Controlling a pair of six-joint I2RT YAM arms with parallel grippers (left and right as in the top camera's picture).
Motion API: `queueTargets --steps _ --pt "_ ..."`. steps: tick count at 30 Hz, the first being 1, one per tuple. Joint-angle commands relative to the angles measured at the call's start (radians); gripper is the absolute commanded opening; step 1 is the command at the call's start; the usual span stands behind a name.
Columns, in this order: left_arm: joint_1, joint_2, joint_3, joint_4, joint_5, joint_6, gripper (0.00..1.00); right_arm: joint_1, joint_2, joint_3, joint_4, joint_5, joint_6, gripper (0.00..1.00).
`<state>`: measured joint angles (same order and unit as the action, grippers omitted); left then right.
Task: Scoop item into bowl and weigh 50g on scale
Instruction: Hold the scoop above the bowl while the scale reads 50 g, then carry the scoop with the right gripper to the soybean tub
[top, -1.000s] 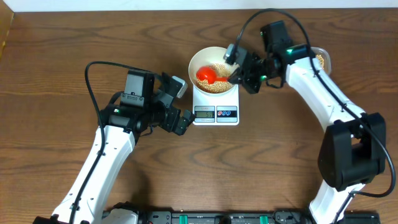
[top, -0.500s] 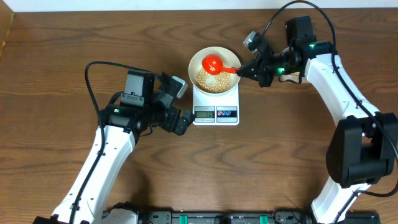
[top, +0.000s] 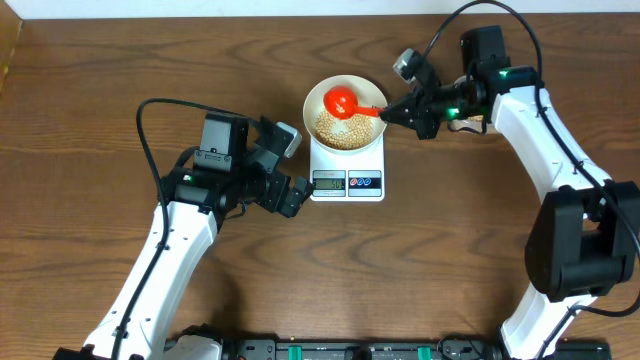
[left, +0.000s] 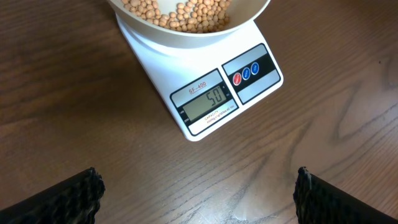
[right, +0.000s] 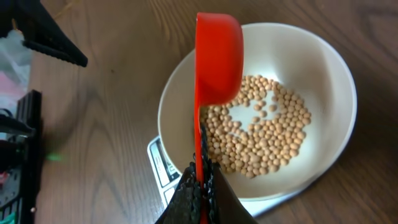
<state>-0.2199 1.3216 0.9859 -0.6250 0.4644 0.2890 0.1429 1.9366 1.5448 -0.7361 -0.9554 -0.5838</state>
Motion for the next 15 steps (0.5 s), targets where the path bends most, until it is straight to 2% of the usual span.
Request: queueTargets --steps 1,6,15 --pt "0.0 0.003 0.0 -0.003 -0.006 0.006 1.0 -0.035 -0.002 0.013 0.024 -0.103 0.05 0.01" --pt "0.0 0.003 0.0 -0.003 -0.006 0.006 1.0 -0.105 -0.023 0.013 0.053 -0.188 0.103 0.01" --pt "0.0 0.003 0.0 -0.003 -0.005 0.006 1.0 -0.258 -0.103 0.013 0.007 -0.188 0.142 0.01"
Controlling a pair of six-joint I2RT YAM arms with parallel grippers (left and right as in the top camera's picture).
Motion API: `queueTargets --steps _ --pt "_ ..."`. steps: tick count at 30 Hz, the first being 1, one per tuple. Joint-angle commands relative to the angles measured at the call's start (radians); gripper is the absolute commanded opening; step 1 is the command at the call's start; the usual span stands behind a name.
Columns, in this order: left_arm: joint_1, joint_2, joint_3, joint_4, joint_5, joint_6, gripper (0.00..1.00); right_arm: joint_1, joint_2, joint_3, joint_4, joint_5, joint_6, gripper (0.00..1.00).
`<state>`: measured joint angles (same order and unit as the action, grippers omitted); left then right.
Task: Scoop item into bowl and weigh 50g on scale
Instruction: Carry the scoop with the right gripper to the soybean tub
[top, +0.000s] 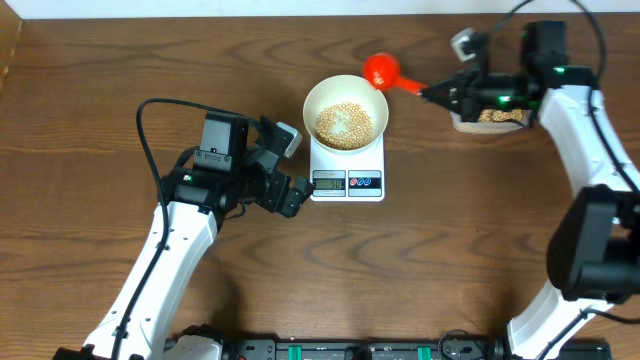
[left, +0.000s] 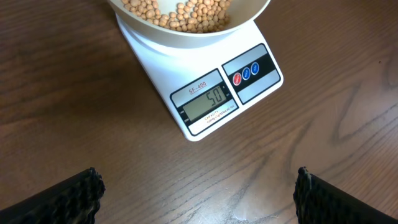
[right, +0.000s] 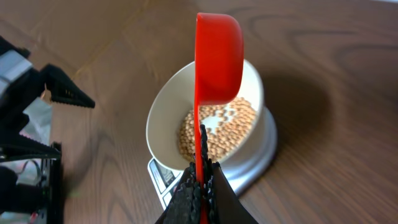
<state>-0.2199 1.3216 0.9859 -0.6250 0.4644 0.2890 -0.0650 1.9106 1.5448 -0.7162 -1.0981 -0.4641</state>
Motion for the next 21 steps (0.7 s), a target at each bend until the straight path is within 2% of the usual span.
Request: queueTargets --steps 1,4,13,16,18,21 --pt "0.0 0.003 0.0 -0.003 -0.006 0.006 1.0 -0.073 -0.09 0.013 -0.025 -0.045 0.022 0.01" --pt "0.0 0.003 0.0 -0.003 -0.006 0.006 1.0 -0.139 -0.121 0.013 -0.074 -0.036 0.012 0.01" --pt "0.0 0.003 0.0 -0.003 -0.005 0.006 1.0 -0.318 -0.145 0.013 -0.274 0.1 -0.138 0.01" --pt "0.0 0.003 0.0 -0.003 -0.005 0.006 1.0 -0.344 -0.145 0.013 -0.264 0.187 -0.14 0.01" --pt "0.0 0.003 0.0 -0.003 -0.006 0.006 1.0 -0.347 -0.145 0.013 -0.24 0.349 -0.14 0.01" --pt "0.0 0.003 0.0 -0.003 -0.005 0.006 1.0 -0.341 -0.145 0.013 -0.211 0.481 -0.141 0.01"
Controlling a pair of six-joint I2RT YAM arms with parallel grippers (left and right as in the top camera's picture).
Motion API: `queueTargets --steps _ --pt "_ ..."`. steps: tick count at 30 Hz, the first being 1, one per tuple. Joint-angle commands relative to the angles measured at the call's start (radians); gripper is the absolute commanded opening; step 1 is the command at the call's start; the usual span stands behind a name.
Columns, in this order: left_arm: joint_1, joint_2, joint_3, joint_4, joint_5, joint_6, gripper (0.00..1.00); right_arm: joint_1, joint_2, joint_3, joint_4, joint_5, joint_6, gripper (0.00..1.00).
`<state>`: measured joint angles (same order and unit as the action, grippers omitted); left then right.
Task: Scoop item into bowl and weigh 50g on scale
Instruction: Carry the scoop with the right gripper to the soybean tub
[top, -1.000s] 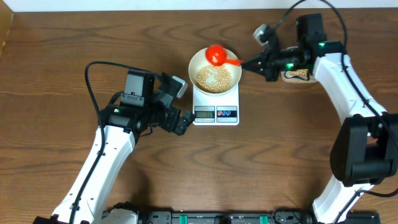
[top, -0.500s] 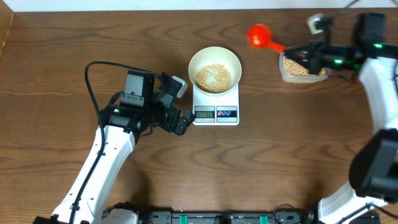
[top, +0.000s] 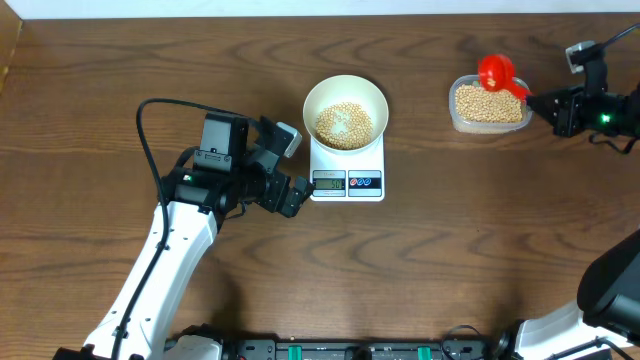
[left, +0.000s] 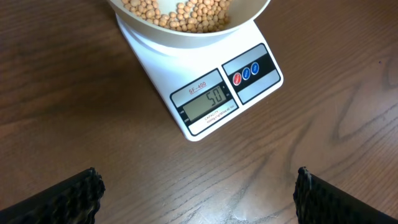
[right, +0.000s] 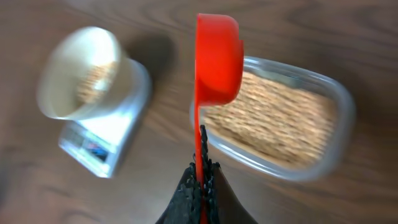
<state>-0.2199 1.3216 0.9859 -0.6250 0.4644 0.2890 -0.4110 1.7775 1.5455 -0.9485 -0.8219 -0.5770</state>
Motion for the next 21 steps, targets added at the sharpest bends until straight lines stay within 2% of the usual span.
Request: queueTargets --steps 1,8,12,21 --pt "0.0 0.003 0.0 -0.003 -0.005 0.006 1.0 0.008 -0.012 0.012 0.031 0.245 -0.028 0.01" --pt "0.0 0.003 0.0 -0.003 -0.006 0.006 1.0 0.062 -0.012 0.012 0.055 0.477 -0.066 0.01" --pt "0.0 0.003 0.0 -0.003 -0.006 0.006 1.0 0.125 -0.012 0.012 0.058 0.562 -0.145 0.01" --pt "0.0 0.003 0.0 -0.003 -0.006 0.006 1.0 0.267 -0.012 0.012 0.056 0.853 -0.188 0.01"
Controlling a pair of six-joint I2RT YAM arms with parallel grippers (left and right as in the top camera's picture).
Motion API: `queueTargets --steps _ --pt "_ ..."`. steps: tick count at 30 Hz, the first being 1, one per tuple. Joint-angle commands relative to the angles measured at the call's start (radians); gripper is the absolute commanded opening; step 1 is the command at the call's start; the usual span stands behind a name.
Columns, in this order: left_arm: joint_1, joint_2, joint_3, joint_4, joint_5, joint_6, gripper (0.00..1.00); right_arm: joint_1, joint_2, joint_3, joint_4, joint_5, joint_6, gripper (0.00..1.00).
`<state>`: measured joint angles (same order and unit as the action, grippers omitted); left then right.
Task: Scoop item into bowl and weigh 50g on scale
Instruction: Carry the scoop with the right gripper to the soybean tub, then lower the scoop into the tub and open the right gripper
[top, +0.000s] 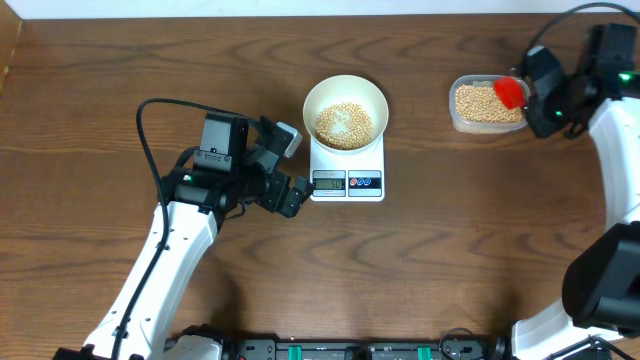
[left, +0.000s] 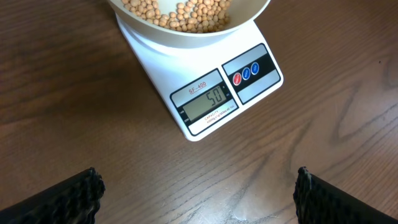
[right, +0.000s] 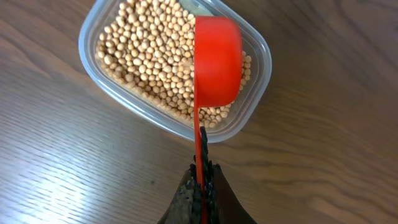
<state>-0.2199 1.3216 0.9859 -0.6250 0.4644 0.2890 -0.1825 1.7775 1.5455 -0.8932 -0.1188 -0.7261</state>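
A cream bowl (top: 345, 108) of soybeans sits on the white scale (top: 347, 176), whose display (left: 207, 102) reads 50. My right gripper (right: 201, 177) is shut on the handle of a red scoop (right: 217, 60), which hangs over the right end of the clear tub (top: 486, 104) of soybeans. In the overhead view the scoop (top: 510, 92) is at the tub's right edge. My left gripper (left: 196, 193) is open just in front of the scale, holding nothing, its fingers (left: 65, 198) wide apart.
The clear tub (right: 99, 34) stands at the back right of the wooden table (top: 450, 250). A black cable loops from the left arm (top: 170, 250) across the left side of the table.
The right gripper has turned so the scoop now lies over the tub's right end rather than its top middle. The left gripper and the scale reading of 50 are unchanged.
The red scoop was tipped over the bowl on the scale, with the display at 50. It was then clear of the bowl to the upper right, then above the soybean tub, and now it hangs over the tub's right end. My left arm stayed still.
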Motion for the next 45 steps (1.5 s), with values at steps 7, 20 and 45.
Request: queueTargets --steps 7,20,45 --pt "0.0 0.003 0.0 -0.003 -0.006 0.006 1.0 0.08 -0.013 0.012 0.003 0.222 -0.042 0.01" --pt "0.0 0.003 0.0 -0.003 -0.006 0.006 1.0 -0.014 -0.095 0.012 0.009 -0.204 0.175 0.01" --pt "0.0 0.003 0.0 -0.003 -0.005 0.006 1.0 -0.192 0.084 0.011 -0.034 -0.485 0.524 0.14"
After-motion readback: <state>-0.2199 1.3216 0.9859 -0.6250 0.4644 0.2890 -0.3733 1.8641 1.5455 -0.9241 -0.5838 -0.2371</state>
